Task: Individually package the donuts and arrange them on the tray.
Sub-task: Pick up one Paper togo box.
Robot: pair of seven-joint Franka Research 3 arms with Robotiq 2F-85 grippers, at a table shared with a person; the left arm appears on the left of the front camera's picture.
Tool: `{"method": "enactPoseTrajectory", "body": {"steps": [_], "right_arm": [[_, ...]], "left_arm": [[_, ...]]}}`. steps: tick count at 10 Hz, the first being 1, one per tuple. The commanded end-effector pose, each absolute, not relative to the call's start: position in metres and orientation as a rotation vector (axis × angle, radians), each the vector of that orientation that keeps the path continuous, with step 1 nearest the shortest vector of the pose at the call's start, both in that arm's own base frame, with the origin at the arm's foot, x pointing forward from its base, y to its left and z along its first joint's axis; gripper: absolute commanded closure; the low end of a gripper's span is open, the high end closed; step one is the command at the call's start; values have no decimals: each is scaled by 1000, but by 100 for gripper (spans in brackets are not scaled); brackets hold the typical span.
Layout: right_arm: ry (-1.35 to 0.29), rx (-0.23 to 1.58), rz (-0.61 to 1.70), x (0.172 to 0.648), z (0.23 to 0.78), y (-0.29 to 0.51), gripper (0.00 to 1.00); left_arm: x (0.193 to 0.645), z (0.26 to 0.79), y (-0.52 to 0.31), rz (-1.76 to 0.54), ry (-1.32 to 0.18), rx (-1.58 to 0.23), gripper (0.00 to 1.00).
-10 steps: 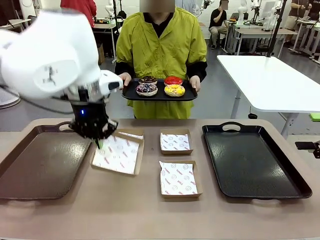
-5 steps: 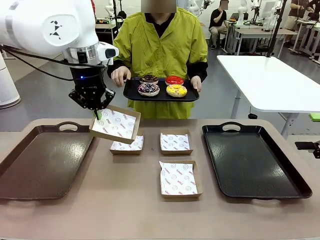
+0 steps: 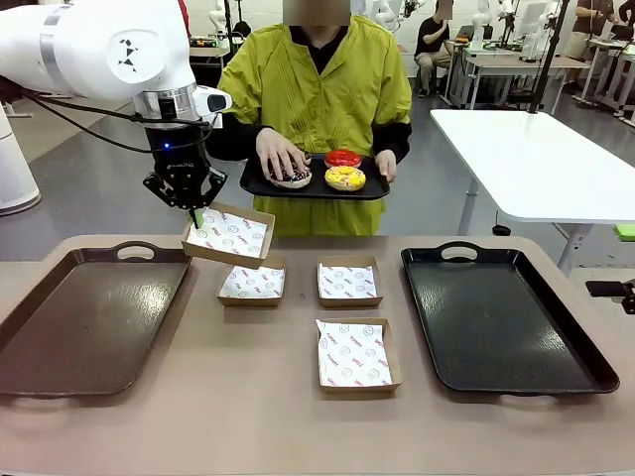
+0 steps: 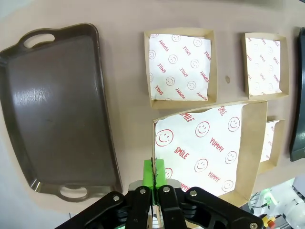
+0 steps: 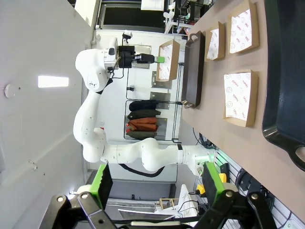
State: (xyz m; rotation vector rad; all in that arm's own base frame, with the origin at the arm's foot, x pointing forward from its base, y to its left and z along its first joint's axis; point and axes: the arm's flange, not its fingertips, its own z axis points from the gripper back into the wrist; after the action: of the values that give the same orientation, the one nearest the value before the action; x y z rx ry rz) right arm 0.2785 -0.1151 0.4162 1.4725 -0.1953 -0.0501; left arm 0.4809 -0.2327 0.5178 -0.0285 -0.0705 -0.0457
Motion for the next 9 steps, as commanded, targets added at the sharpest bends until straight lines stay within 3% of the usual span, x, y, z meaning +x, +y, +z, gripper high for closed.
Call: {"method": "enactPoseTrajectory", "body": {"steps": [1,9], "right_arm": [[-199,1488,-47,278,417,-116,0],[-199,1488,-47,278,417,-116,0]], "left_arm": [[471,521,-233,-40,-84,-24,100],[471,521,-233,-40,-84,-24,100]]}}
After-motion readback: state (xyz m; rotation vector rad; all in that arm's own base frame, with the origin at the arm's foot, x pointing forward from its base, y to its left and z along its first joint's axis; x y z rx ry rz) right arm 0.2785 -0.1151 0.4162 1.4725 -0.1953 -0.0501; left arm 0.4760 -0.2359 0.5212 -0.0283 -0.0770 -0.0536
